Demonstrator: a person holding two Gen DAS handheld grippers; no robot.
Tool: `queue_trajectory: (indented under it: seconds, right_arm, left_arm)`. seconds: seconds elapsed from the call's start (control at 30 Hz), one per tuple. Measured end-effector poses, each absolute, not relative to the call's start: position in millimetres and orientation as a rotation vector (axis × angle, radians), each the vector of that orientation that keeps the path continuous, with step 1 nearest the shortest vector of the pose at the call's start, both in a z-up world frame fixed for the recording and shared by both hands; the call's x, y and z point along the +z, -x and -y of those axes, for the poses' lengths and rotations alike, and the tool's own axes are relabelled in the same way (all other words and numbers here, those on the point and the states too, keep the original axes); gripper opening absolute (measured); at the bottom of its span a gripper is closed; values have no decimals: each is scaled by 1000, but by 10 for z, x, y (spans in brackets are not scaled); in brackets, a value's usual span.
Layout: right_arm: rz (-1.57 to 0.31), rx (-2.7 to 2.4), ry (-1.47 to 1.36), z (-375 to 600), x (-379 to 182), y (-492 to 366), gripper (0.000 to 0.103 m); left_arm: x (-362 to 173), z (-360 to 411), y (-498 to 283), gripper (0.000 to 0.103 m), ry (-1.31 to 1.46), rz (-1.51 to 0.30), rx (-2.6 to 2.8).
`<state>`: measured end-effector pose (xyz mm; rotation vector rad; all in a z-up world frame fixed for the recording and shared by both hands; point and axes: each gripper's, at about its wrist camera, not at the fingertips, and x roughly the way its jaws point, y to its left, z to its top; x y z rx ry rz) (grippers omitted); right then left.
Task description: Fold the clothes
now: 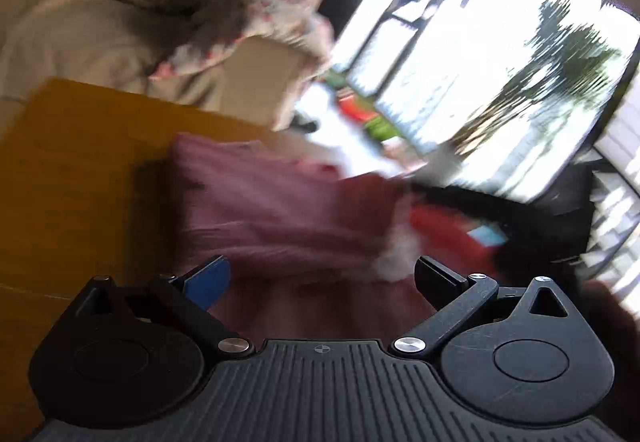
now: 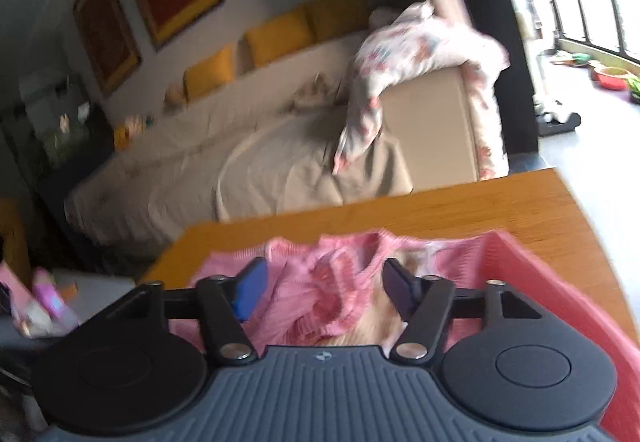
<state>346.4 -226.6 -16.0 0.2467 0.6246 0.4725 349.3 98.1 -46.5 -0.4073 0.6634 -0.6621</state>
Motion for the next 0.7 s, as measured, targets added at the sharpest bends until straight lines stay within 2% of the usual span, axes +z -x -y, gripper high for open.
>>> queue_trajectory:
  seconds: [0.03, 0.07, 0.23, 0.33, 0.53, 0.7]
  right_arm:
    - [-663, 489, -242, 2177, -207, -3539, 23]
    - [-686, 514, -231, 2070, -205, -3593, 14]
    - [-513, 592, -139, 1831, 365, -3436, 12]
    - [-498, 557, -121, 1921, 472, -3415, 11]
    - [-718, 279, -66, 2382, -156, -3646, 12]
    - [-676, 264, -247, 2941, -269, -3476, 13]
  left_arm:
    - [-450, -978, -3503, 102, 426, -653, -688]
    - [-441, -949, -3529, 102, 431, -644, -702]
    - [-511, -873, -3729, 103, 440, -656, -679]
    - [-647, -881, -3718, 103, 458, -696, -656]
    - [-767, -889, -3594, 103, 366, -729, -600]
    - [-471, -849, -3431, 103, 315, -674, -636]
